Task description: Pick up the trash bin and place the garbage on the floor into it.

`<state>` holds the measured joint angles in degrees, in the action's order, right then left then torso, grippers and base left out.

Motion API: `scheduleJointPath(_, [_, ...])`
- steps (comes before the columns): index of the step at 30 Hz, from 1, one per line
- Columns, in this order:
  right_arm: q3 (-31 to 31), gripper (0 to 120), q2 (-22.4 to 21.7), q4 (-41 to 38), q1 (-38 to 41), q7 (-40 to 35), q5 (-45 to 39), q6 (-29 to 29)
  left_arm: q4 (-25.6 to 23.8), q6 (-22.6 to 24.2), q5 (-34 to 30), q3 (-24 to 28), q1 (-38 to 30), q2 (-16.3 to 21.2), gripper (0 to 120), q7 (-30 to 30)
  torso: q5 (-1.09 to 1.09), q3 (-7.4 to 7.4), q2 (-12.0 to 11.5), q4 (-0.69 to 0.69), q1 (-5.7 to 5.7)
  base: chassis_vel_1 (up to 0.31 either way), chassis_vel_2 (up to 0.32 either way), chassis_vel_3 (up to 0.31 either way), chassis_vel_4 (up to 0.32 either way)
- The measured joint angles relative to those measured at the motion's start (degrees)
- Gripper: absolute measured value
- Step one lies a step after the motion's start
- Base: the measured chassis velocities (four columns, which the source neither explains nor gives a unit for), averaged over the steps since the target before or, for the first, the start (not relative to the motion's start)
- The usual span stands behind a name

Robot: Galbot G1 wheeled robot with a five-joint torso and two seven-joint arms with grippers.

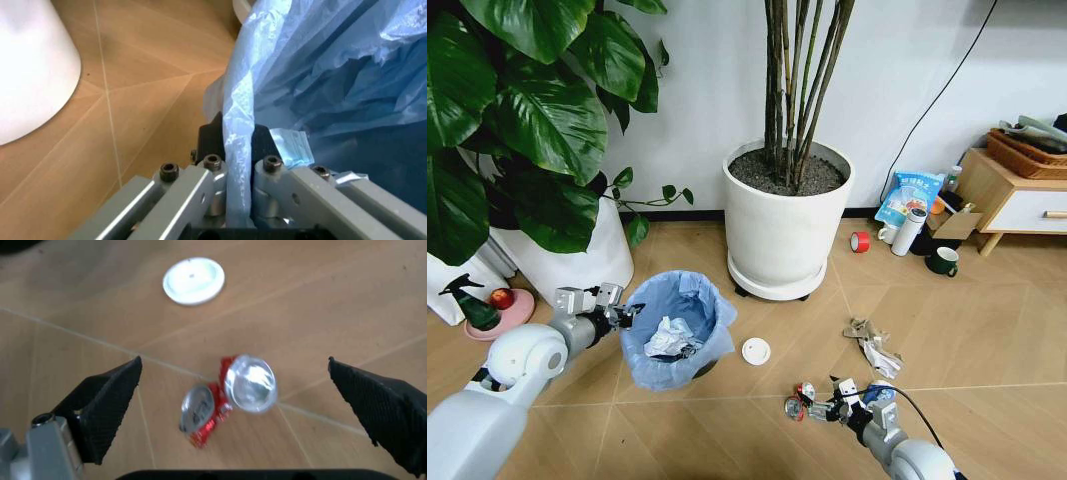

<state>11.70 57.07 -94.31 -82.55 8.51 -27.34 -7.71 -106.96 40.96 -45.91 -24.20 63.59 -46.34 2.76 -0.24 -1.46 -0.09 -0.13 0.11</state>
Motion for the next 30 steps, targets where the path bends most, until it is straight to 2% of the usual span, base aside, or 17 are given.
scheduleJointPath(2, [-0.2,100,0.2,0.3,0.1,-0.2,0.0,-0.4,0.0,0.0,0.0,0.1,-0.2,0.0,0,0.0,0.02,0.0,0.0,-0.01,0.0,0.0,0.0,0.0,0.0])
scheduleJointPath(3, [-0.8,100,0.6,0.7,0.3,-0.8,-0.3,-1.1,0.1,0.0,0.0,0.2,-0.4,0.0,0,0.0,0.12,0.0,0.0,-0.01,0.0,0.0,0.0,0.0,0.0])
scheduleJointPath(6, [-2.3,100,1.1,1.8,1.3,-2.6,-1.1,-2.1,0.1,0.0,0.0,0.3,-0.4,0.0,0,0.0,0.02,0.0,0.0,-0.01,0.0,0.0,0.0,0.0,0.0])
scheduleJointPath(8, [-3.9,100,1.9,3.4,2.5,-4.2,-2.1,-3.3,0.0,0.0,-0.1,0.3,-0.4,0.0,0,0.0,0.1,0.0,0.0,0.0,0.0,0.0,0.0,0.0,0.0])
scheduleJointPath(12, [-5.3,100,2.8,5.5,3.8,-5.6,-3.0,-4.4,-0.3,0.0,-0.1,0.3,-0.3,0.0,0,0.0,0.04,0.0,0.0,0.0,0.0,0.0,0.0,0.0,0.0])
scheduleJointPath(23, [-9.6,100,6.4,10.2,8.6,-10.8,-6.6,-6.2,-0.4,0.0,-0.2,0.3,-0.3,0.0,0,0.0,0.05,0.0,0.0,0.0,0.0,0.0,0.0,0.0,0.0])
scheduleJointPath(26, [-9.9,98,7.1,11.4,9.5,-11.5,-6.6,-6.2,-0.4,-0.1,-0.2,0.3,-0.4,0.0,0,0.1,0.07,0.0,0.0,0.0,0.0,0.0,0.0,0.0,0.0])
scheduleJointPath(30, [-10.2,85,7.5,12.6,10.7,-12.2,-7.1,-6.5,-0.4,-0.1,-0.2,0.2,-0.5,0.1,0,0.1,0.06,0.0,0.0,0.0,0.0,0.0,0.0,0.0,0.0])
